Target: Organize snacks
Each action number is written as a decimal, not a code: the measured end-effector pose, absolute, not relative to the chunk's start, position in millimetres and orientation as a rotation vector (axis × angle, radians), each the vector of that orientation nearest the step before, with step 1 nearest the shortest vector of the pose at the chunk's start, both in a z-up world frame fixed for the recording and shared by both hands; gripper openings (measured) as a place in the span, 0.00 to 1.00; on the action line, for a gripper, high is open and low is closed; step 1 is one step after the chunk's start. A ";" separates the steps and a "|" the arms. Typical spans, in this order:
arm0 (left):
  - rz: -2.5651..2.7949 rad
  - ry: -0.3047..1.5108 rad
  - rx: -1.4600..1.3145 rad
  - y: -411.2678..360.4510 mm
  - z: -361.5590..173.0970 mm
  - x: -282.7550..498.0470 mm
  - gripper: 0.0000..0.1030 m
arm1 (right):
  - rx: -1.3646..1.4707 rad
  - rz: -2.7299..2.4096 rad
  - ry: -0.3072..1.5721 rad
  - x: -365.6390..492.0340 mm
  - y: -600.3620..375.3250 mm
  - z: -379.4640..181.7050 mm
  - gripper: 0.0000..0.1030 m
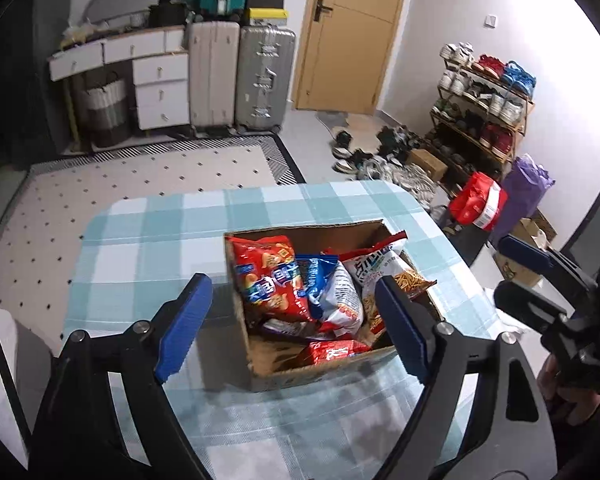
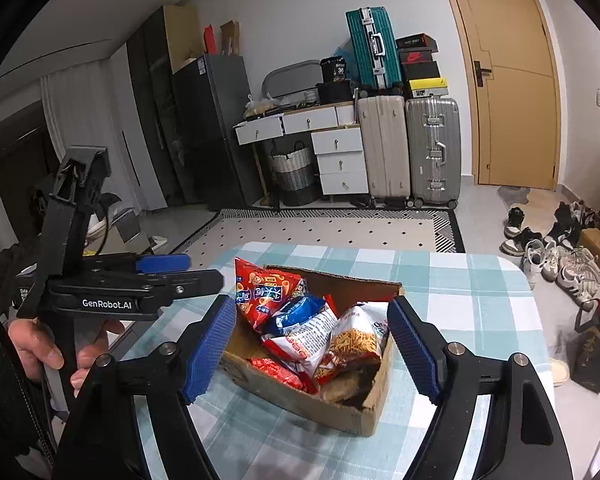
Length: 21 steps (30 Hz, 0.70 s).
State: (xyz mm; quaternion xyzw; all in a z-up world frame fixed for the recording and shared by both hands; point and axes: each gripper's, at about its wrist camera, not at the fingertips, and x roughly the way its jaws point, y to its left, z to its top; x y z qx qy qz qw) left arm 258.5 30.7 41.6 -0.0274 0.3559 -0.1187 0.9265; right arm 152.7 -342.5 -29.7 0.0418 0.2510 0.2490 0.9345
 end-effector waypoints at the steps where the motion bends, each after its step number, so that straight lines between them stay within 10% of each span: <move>1: -0.237 0.723 -0.056 31.7 43.2 253.4 0.81 | 0.087 0.508 0.510 149.2 -343.4 -28.7 0.78; 21: -0.070 0.567 -0.047 45.1 44.9 136.5 0.99 | 0.106 0.463 0.378 54.4 -372.4 -29.9 0.91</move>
